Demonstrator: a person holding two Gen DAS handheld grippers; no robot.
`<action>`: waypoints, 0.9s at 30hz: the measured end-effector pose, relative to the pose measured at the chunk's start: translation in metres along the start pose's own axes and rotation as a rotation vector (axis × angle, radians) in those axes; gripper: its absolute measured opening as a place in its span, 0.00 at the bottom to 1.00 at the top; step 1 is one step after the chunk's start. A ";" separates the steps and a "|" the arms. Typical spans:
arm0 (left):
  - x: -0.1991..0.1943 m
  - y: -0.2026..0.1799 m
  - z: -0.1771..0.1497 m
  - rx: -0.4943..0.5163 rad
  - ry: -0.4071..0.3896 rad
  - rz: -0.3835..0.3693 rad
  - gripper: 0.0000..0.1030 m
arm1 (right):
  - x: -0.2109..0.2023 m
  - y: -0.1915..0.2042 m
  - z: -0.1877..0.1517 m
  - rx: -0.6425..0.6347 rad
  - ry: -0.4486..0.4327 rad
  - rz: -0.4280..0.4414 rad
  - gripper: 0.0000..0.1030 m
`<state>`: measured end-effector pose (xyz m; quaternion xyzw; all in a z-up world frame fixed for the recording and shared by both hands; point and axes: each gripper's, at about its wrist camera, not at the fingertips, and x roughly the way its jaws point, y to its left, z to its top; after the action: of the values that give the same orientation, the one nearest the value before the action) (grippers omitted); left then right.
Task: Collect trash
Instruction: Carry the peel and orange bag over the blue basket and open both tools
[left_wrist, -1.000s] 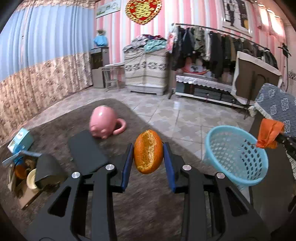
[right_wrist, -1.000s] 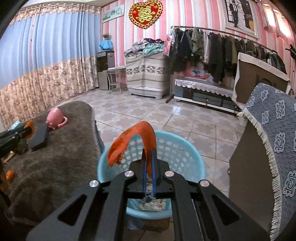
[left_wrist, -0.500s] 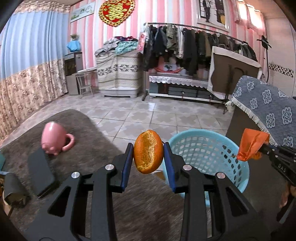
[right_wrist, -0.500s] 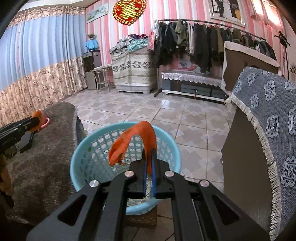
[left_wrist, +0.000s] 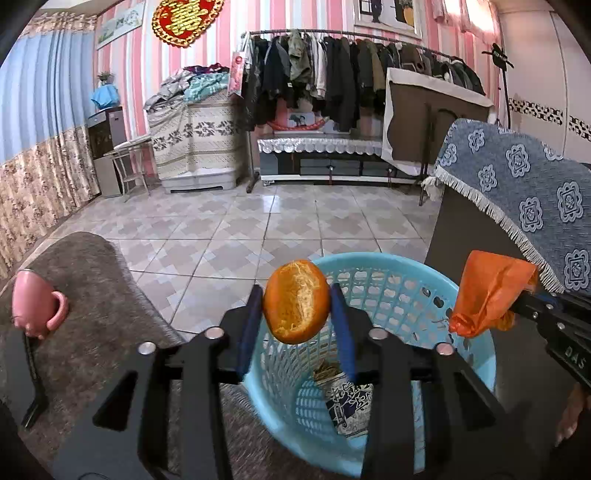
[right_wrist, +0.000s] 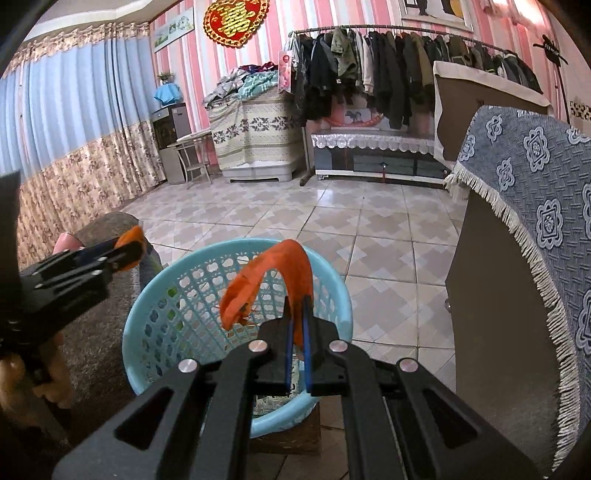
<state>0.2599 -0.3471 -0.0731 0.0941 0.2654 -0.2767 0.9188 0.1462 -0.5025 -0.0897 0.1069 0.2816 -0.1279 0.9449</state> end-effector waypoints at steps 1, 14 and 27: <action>0.003 0.000 0.000 0.006 0.004 -0.004 0.58 | 0.002 0.001 -0.001 -0.001 0.003 -0.002 0.04; -0.009 0.037 -0.002 -0.039 -0.034 0.108 0.84 | 0.024 0.021 -0.004 -0.012 0.026 0.009 0.05; -0.039 0.086 0.001 -0.108 -0.058 0.193 0.89 | 0.075 0.040 -0.006 -0.036 0.143 -0.001 0.06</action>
<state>0.2809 -0.2587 -0.0489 0.0616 0.2428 -0.1748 0.9522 0.2157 -0.4767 -0.1313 0.0987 0.3506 -0.1151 0.9242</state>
